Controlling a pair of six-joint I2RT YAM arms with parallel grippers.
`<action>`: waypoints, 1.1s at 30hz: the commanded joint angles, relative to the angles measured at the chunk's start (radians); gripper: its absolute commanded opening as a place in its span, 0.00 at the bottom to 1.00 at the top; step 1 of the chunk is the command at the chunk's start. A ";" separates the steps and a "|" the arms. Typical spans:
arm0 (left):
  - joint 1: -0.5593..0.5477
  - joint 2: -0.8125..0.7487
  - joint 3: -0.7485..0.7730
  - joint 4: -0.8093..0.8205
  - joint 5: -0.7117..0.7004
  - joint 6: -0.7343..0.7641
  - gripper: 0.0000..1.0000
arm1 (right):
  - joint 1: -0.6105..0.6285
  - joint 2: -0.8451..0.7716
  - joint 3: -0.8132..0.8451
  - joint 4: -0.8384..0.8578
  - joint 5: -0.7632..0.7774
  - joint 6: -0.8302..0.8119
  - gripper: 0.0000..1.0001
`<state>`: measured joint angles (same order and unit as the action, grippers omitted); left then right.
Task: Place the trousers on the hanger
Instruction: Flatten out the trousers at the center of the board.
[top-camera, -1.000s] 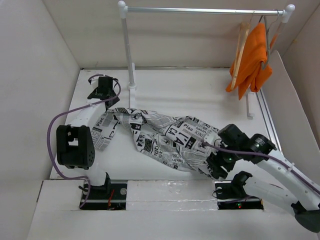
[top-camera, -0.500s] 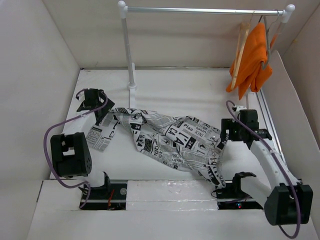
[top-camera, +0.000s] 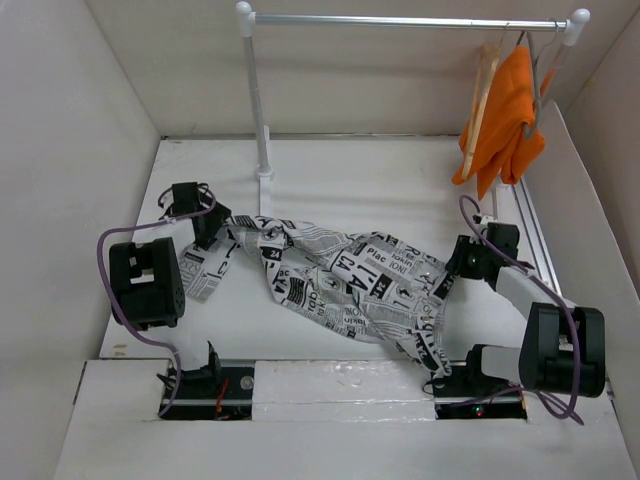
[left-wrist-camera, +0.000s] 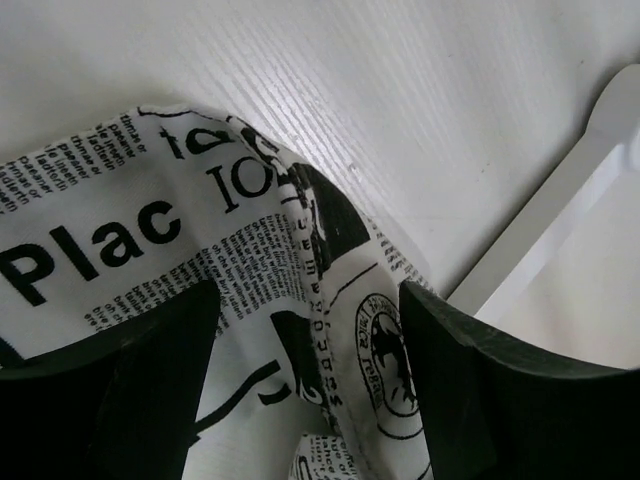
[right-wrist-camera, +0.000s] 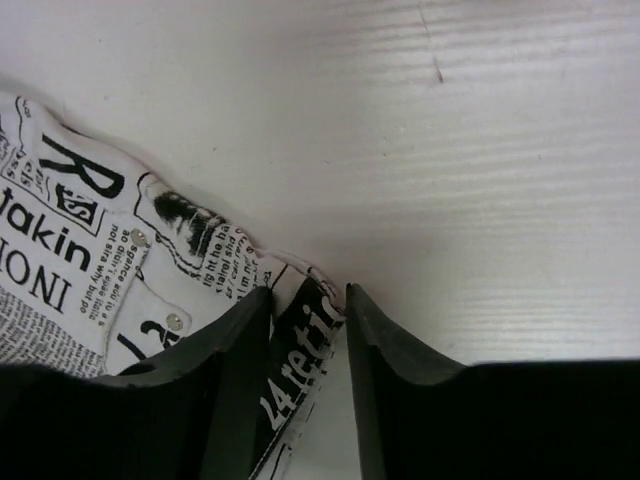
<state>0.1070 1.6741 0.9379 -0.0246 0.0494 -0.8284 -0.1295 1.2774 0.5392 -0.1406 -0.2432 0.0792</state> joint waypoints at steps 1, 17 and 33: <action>0.000 0.012 -0.007 0.055 0.026 -0.040 0.67 | -0.024 -0.030 -0.035 0.070 -0.096 0.019 0.38; 0.000 -0.409 0.183 -0.192 -0.264 0.121 0.00 | 0.047 -0.480 0.464 -0.537 0.055 -0.205 0.00; -0.053 -0.692 0.518 -0.483 -0.534 0.354 0.00 | 0.268 -0.688 0.848 -1.024 0.369 -0.259 0.00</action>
<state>0.0658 1.0142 1.4075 -0.4679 -0.4034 -0.5701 0.1322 0.6075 1.3499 -1.0504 -0.0013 -0.1535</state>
